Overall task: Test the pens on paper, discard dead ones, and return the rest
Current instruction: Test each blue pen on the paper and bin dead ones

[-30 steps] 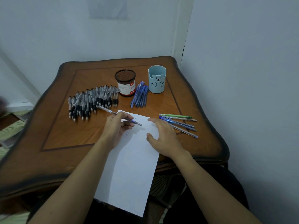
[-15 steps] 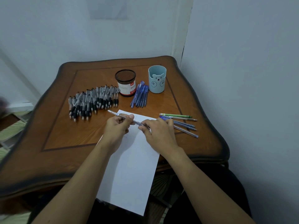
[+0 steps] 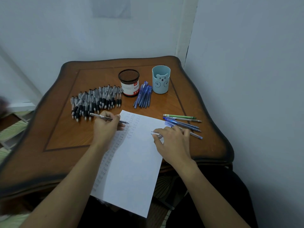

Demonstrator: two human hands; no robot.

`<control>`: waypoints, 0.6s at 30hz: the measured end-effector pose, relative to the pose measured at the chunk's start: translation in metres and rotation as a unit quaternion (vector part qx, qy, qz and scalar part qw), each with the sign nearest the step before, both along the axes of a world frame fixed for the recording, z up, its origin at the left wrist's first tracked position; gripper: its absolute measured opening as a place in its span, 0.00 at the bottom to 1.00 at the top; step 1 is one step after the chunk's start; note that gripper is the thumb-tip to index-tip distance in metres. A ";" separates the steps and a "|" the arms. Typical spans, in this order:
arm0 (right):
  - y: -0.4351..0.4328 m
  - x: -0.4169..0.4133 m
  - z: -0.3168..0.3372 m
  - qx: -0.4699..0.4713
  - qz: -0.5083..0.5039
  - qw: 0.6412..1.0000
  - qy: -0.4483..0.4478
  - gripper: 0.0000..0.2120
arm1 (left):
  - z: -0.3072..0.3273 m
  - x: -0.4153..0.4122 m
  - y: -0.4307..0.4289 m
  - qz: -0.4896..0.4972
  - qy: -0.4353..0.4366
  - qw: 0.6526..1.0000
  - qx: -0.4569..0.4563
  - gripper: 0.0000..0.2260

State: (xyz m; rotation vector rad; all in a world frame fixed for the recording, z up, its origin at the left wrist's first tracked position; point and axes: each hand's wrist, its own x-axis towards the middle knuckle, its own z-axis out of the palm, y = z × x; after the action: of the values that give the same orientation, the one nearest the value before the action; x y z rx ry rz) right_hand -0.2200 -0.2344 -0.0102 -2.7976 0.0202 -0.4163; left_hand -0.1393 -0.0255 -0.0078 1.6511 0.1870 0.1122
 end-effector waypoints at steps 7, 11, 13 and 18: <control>-0.006 0.007 -0.005 0.010 -0.001 0.999 0.052 0.16 | -0.012 -0.001 -0.004 -0.035 -0.066 0.996 0.042 0.06; -0.006 0.016 -0.010 -0.003 0.005 0.996 0.087 0.18 | -0.014 -0.002 -0.006 -0.012 -0.078 0.996 0.029 0.08; -0.007 0.022 -0.011 0.003 0.005 0.995 0.097 0.18 | -0.014 -0.002 -0.007 -0.015 -0.075 0.997 0.031 0.07; -0.005 0.033 -0.011 -0.003 -0.010 0.995 0.100 0.17 | -0.018 0.003 -0.003 0.003 -0.033 0.997 0.063 0.14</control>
State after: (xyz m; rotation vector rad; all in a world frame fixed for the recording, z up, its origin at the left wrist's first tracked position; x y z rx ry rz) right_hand -0.1873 -0.2399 -0.0211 -2.8361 0.0917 -0.1396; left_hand -0.1359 -0.0288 -0.0256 1.7705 0.1369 0.1850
